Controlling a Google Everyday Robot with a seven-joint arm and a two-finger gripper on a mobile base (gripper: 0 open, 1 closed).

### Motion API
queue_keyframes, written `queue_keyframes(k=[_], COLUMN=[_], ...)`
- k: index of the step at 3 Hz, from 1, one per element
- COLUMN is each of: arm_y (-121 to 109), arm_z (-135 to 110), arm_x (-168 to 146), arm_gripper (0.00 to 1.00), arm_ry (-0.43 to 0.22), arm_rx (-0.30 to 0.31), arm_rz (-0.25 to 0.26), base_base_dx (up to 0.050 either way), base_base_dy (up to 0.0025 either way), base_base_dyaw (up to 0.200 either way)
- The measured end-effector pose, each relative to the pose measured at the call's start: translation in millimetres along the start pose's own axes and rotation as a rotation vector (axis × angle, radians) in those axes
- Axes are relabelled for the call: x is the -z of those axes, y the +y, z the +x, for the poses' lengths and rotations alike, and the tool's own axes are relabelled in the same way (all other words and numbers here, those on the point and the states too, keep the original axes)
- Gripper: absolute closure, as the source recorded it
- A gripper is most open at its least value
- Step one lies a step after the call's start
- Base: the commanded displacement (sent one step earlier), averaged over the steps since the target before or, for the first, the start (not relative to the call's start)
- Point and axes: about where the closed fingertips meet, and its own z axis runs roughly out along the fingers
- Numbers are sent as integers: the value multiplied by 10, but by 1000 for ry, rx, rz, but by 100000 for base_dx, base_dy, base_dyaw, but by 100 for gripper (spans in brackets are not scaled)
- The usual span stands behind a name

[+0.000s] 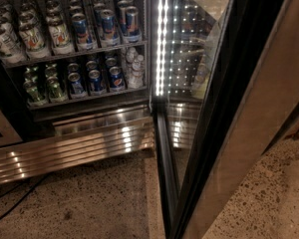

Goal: Close right fridge door

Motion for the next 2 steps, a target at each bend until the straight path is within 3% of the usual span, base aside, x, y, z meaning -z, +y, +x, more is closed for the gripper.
queue_keyframes(k=[2], arm_y=[2], arm_z=[3], arm_x=[1], arm_gripper=[100], arm_ry=[0], arm_rx=[0], arm_rz=[0], base_base_dx=[-5], base_base_dy=[9], base_base_dyaw=[19106])
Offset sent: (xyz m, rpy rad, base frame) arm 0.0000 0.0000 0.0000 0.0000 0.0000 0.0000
